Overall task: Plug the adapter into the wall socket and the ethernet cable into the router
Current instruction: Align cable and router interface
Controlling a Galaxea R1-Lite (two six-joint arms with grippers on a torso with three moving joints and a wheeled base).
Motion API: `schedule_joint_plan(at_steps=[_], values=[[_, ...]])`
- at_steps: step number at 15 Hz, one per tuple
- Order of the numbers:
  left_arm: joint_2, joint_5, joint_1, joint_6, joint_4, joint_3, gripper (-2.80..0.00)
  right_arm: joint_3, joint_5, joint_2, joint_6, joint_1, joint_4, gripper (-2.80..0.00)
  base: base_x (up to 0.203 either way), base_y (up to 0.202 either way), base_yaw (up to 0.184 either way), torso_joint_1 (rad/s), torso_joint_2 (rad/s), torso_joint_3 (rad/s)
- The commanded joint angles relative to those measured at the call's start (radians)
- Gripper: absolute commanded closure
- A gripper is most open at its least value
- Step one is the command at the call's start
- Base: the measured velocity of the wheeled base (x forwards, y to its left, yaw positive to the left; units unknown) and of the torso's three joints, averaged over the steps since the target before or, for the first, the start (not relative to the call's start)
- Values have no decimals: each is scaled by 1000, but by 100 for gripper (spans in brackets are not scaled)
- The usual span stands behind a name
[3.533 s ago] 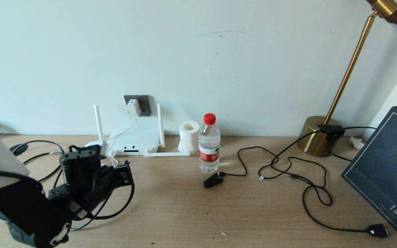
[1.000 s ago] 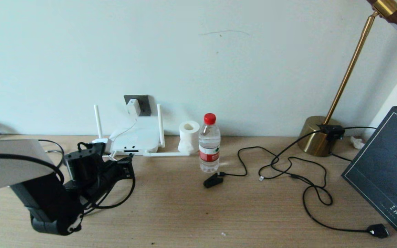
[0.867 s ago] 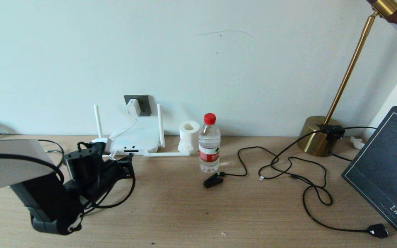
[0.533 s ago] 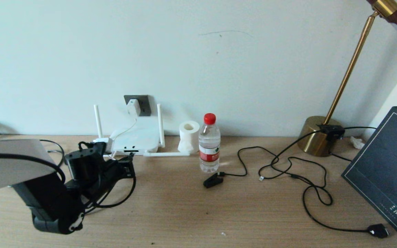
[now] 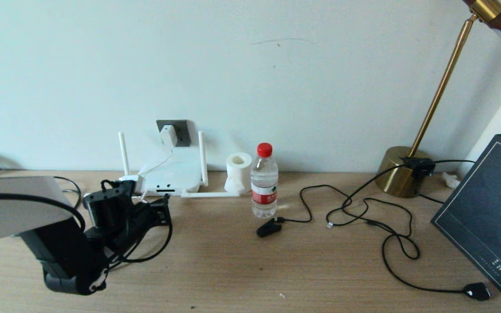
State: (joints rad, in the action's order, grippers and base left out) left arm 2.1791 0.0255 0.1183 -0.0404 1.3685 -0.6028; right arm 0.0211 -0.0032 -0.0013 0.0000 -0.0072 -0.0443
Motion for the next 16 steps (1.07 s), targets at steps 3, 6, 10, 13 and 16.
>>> schedule_joint_plan(at_steps=[3,6,10,13,16], values=[[20,2,0,1,7,-23,0,0,0,1,0,0,0,0,0,0,0,0,0,0],[27,2,1,2,7,-40,0,-1,0,1,0,0,0,0,0,0,0,0,0,0],[37,5,1,2,7,-51,0,0,0,1,0,0,0,0,0,0,0,0,0,0],[37,5,1,2,7,-51,0,0,0,1,0,0,0,0,0,0,0,0,0,0],[36,7,1,3,7,-51,0,0,0,1,0,0,0,0,0,0,0,0,0,0]])
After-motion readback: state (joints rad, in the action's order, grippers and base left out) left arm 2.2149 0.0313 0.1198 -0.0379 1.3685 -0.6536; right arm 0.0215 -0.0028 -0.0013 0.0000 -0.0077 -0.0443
